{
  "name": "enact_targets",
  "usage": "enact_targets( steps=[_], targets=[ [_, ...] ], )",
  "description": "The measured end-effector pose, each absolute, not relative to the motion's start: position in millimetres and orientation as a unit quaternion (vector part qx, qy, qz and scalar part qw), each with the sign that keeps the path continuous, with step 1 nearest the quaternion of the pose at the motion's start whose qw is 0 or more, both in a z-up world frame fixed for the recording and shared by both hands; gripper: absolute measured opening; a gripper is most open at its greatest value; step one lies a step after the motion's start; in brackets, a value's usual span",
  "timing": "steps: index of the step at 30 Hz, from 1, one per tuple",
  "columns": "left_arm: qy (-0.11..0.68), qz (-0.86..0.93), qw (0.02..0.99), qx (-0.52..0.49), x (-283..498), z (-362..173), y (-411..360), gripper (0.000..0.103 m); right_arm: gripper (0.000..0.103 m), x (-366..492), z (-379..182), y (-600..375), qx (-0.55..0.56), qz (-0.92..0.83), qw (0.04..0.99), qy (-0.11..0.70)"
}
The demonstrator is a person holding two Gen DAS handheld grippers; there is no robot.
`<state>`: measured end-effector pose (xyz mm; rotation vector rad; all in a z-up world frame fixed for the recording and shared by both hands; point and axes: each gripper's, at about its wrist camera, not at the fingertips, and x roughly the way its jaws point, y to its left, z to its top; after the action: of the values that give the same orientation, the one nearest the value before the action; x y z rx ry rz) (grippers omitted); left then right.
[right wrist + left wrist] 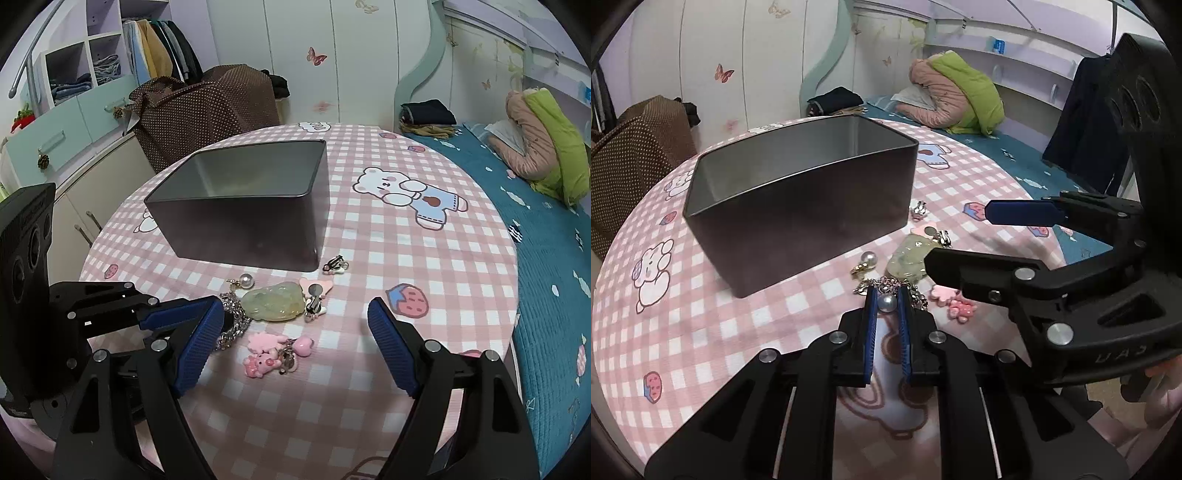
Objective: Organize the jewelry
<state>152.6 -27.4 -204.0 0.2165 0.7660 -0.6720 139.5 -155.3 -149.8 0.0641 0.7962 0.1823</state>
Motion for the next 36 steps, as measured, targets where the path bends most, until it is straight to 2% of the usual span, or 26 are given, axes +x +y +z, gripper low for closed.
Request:
enact_targets(
  steps=[9,16,27,30,32,34,36],
  targets=[
    [0.355,-0.288,0.888,0.046,147.8,-188.9,3.5,0.010,0.074,135.3,-145.0,-152.9,0.036,0.115,0.916,0.383],
    [0.342,-0.259,0.903,0.019,139.6,-176.1,32.4,0.010,0.052,134.2,-156.6,-116.3,0.010,0.194,0.893,0.405],
    [0.354,-0.238,0.904,0.003,131.7,-186.3,48.2,0.010,0.049,144.8,-166.0,-105.9,0.003,0.174,0.892,0.418],
    [0.355,-0.241,0.903,-0.002,130.9,-187.8,49.1,0.010,0.037,145.7,-165.5,-106.6,-0.011,0.165,0.894,0.417],
    [0.355,-0.241,0.903,-0.003,130.6,-188.1,49.0,0.010,0.019,146.9,-165.0,-111.7,-0.013,0.159,0.895,0.417],
    [0.356,-0.242,0.902,-0.008,131.6,-188.3,49.5,0.010,0.009,146.3,-165.8,-115.9,-0.026,0.153,0.897,0.414],
    [0.356,-0.243,0.902,-0.010,131.8,-188.1,49.0,0.010,0.006,144.9,-166.2,-116.7,-0.034,0.156,0.897,0.413]
  ],
)
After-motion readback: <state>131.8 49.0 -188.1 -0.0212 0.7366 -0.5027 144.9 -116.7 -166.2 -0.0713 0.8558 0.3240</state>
